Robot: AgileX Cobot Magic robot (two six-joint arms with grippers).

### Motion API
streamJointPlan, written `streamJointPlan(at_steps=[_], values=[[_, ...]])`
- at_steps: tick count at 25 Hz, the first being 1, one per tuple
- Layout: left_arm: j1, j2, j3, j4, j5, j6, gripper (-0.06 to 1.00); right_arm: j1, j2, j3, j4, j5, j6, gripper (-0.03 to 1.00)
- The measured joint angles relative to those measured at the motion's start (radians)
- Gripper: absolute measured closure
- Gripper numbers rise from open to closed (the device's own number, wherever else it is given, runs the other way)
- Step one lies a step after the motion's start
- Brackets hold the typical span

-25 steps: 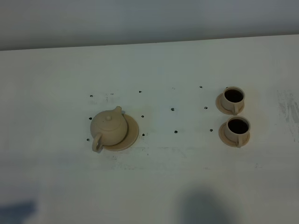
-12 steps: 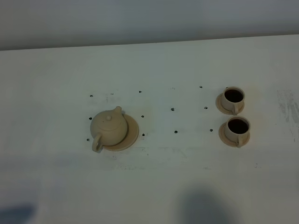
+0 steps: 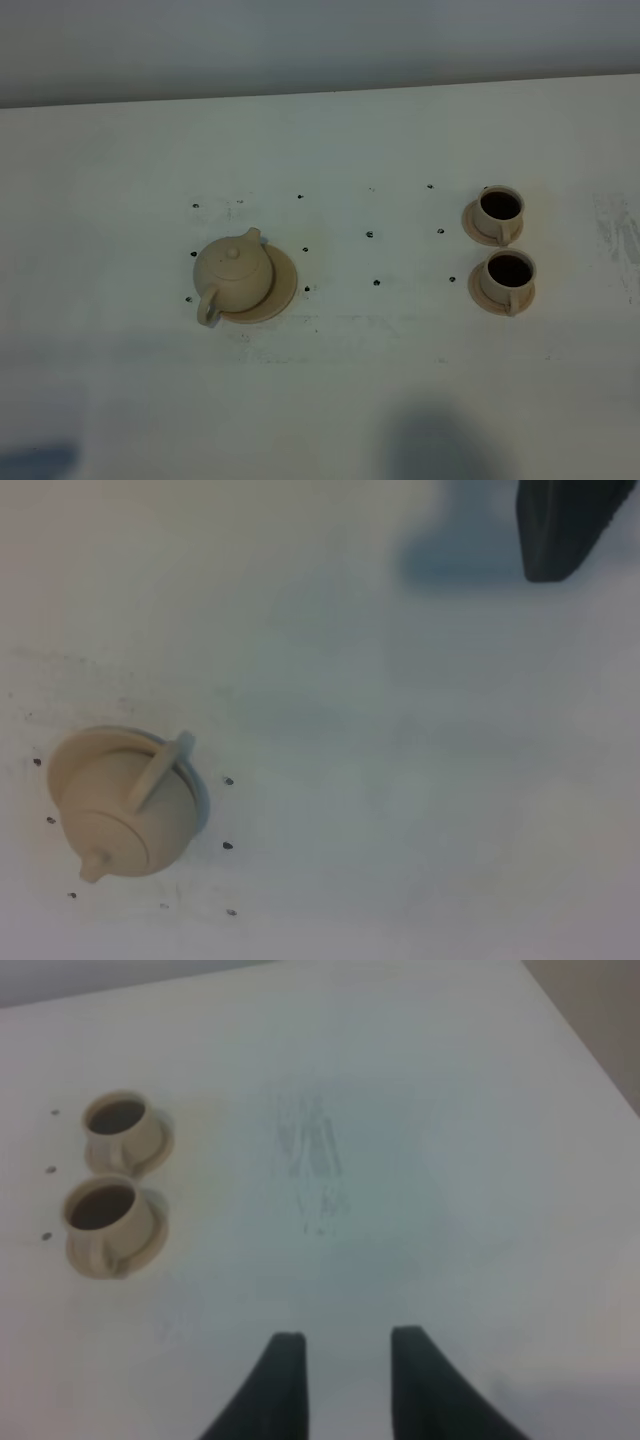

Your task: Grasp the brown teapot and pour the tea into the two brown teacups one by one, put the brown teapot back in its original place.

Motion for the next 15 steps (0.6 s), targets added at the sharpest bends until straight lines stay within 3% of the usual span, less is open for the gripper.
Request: streamJointPlan(at_steps=[15], values=[[0.000, 0.000, 0.000, -0.003, 0.000, 0.014, 0.52, 0.000, 0.000, 0.000, 0.000, 0.000, 0.000, 0.75]])
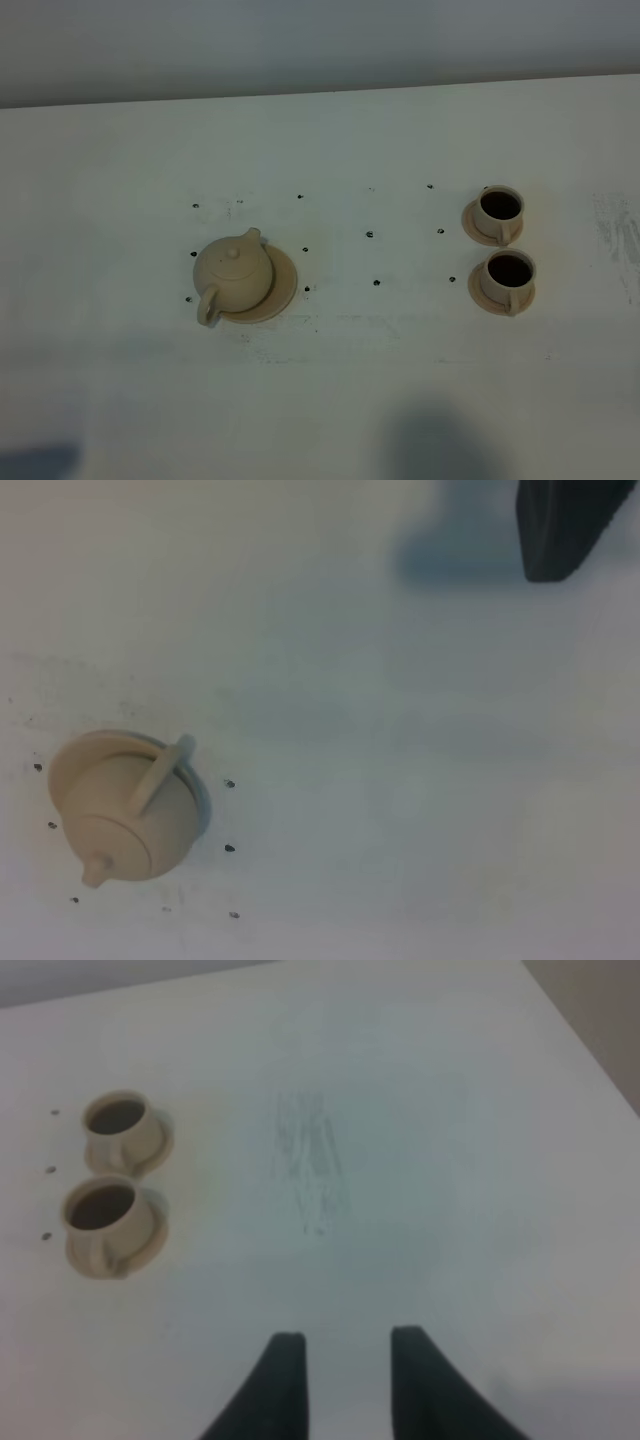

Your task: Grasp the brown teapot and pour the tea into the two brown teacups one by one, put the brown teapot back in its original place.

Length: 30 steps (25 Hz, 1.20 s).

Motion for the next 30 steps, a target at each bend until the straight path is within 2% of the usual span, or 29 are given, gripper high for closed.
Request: streamJointPlan(at_steps=[30], values=[[0.000, 0.000, 0.000, 0.000, 0.000, 0.000, 0.52, 0.000, 0.000, 0.000, -0.004, 0.000, -0.008, 0.75]])
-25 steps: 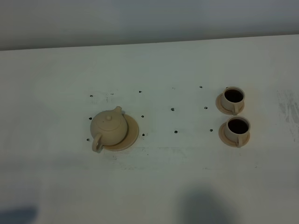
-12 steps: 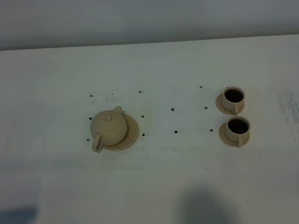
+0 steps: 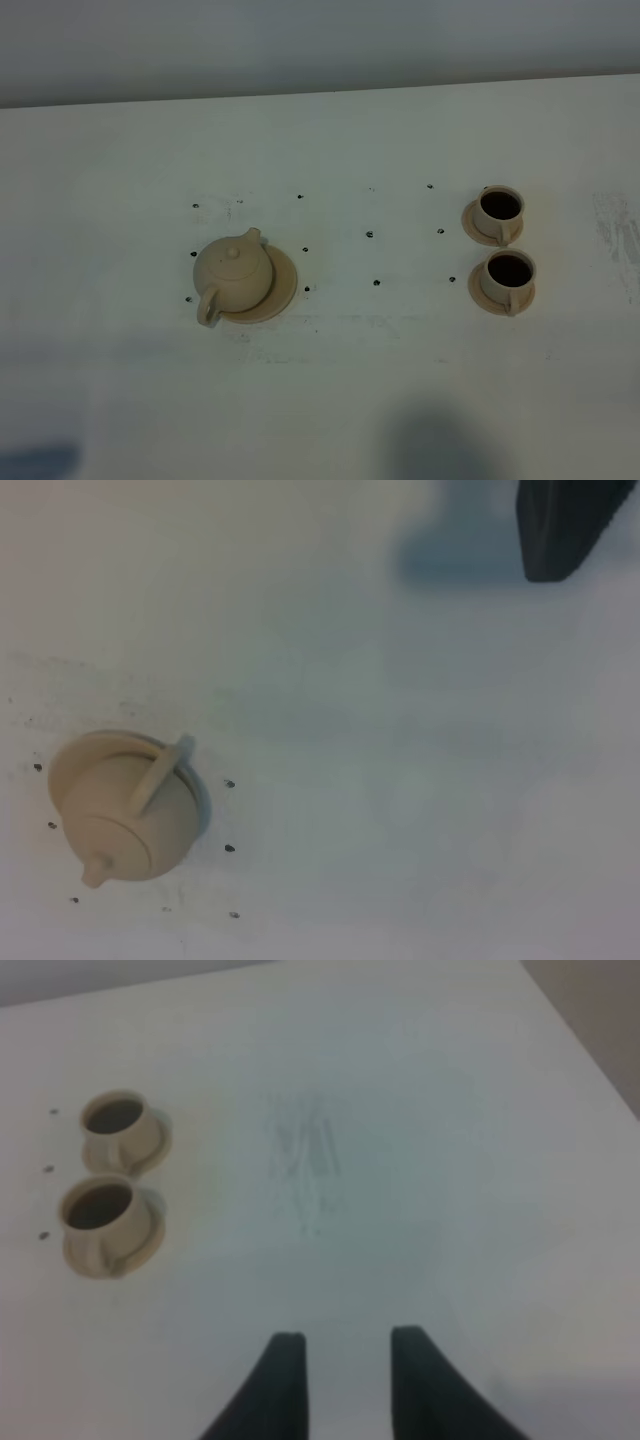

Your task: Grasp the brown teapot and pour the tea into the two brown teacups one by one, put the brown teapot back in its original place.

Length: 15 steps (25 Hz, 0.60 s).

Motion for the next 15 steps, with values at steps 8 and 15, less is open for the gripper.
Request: streamJointPlan(at_steps=[8, 15], values=[[0.000, 0.000, 0.000, 0.000, 0.000, 0.001, 0.52, 0.000, 0.000, 0.000, -0.032, 0.001, -0.067, 0.75], [0.000, 0.000, 0.000, 0.000, 0.000, 0.001, 0.52, 0.000, 0.000, 0.000, -0.032, 0.001, -0.079, 0.75]])
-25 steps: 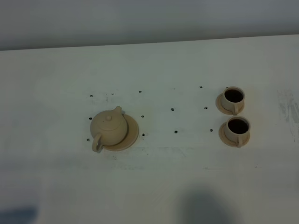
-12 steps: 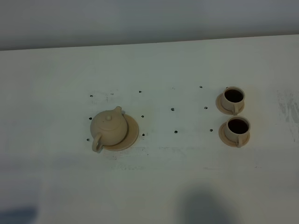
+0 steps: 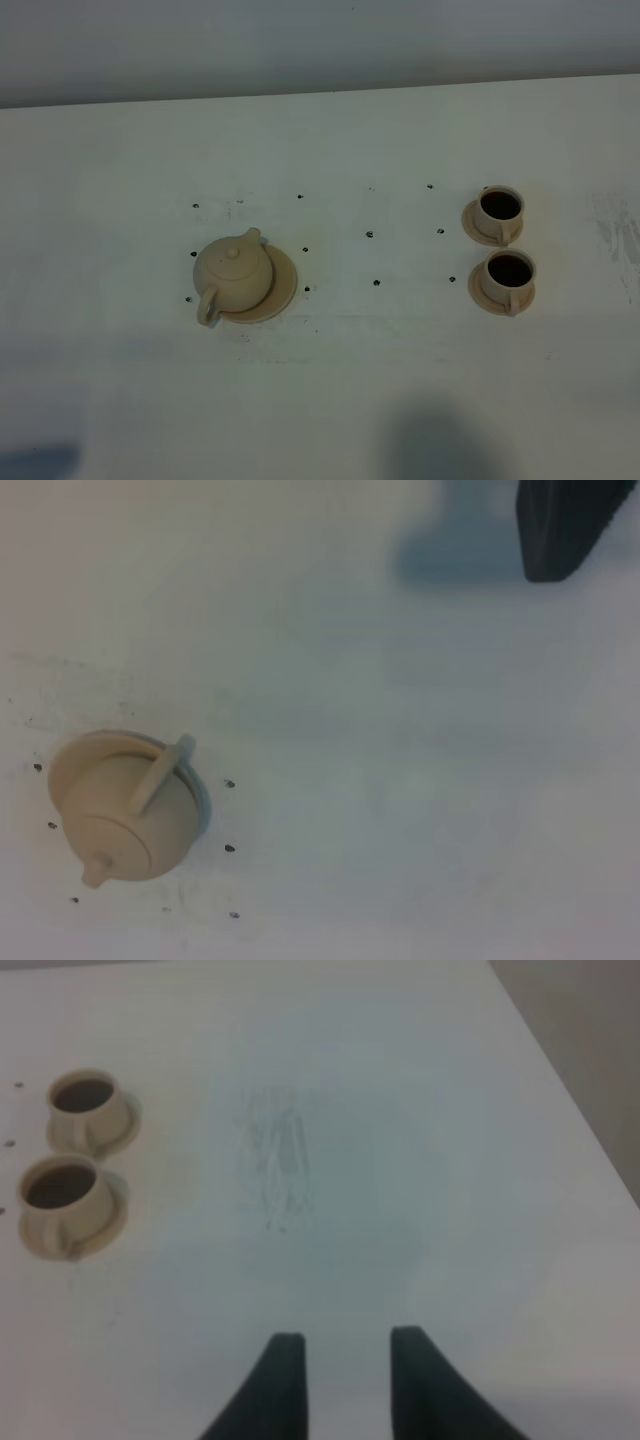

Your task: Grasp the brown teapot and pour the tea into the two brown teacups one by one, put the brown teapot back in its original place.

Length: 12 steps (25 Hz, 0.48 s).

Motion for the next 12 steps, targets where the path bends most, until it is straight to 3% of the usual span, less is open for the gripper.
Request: streamJointPlan(at_steps=[12], values=[[0.000, 0.000, 0.000, 0.000, 0.000, 0.000, 0.52, 0.000, 0.000, 0.000, 0.000, 0.000, 0.000, 0.75]])
